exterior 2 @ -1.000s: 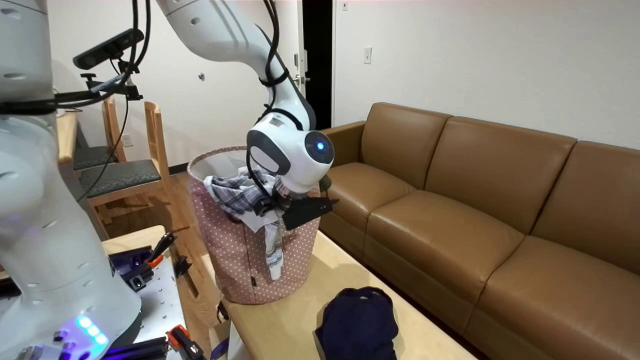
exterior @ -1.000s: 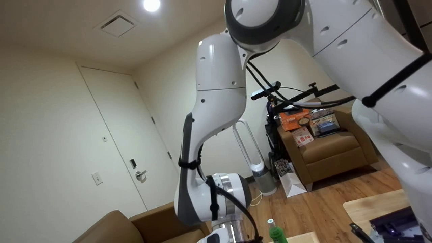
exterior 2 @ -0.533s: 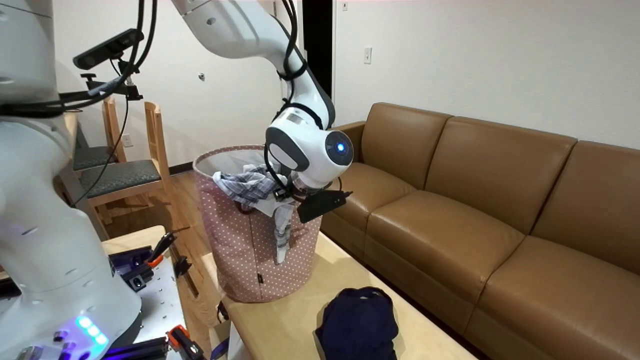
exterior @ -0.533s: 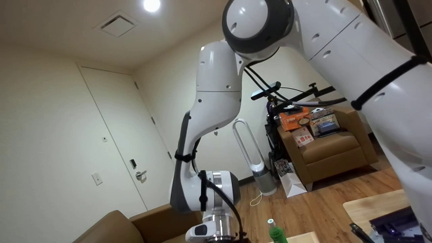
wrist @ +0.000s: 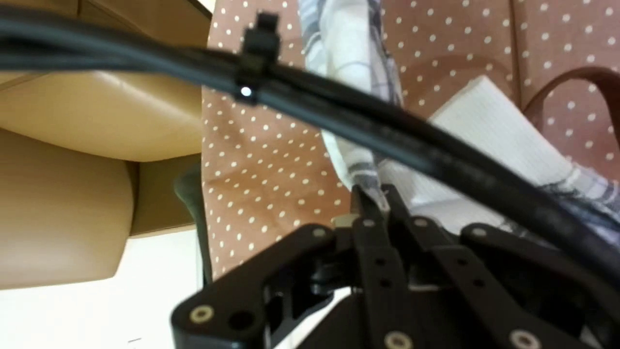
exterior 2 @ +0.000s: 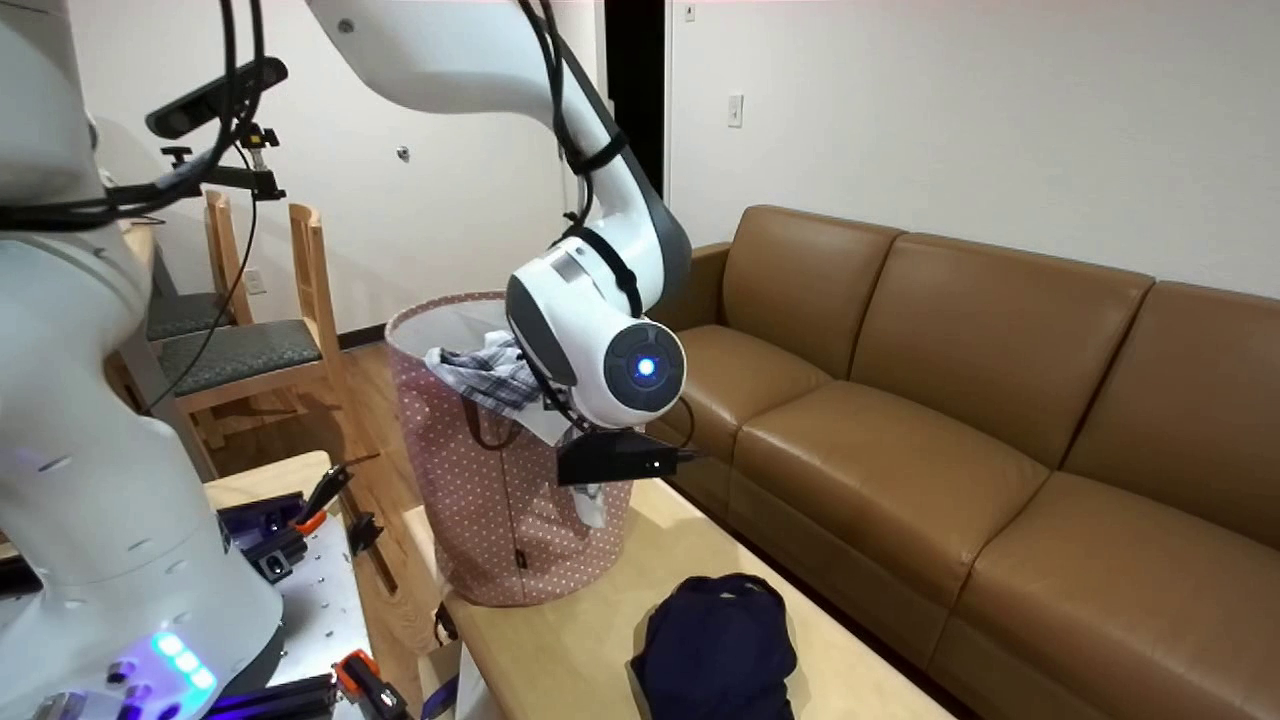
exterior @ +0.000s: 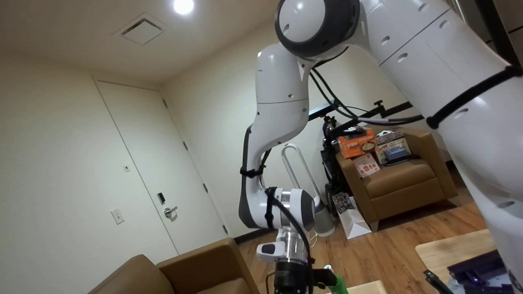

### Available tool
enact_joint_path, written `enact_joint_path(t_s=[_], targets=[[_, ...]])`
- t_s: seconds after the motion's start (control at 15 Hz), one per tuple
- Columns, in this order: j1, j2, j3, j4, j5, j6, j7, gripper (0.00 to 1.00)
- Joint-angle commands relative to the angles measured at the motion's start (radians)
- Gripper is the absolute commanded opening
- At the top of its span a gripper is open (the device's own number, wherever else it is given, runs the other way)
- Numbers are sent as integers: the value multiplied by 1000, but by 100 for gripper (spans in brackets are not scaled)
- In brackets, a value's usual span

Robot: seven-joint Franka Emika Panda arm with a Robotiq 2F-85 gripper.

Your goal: Put the checked garment in the laundry basket

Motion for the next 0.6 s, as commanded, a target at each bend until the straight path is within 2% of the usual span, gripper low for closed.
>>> enact_joint_path(t_s=[0.0, 0.33, 0.53], targets=[[25, -231, -33, -130, 120, -28, 123, 3], [84, -508, -2, -220, 400, 20, 175, 3], [127, -682, 64, -264, 587, 84, 107, 2]])
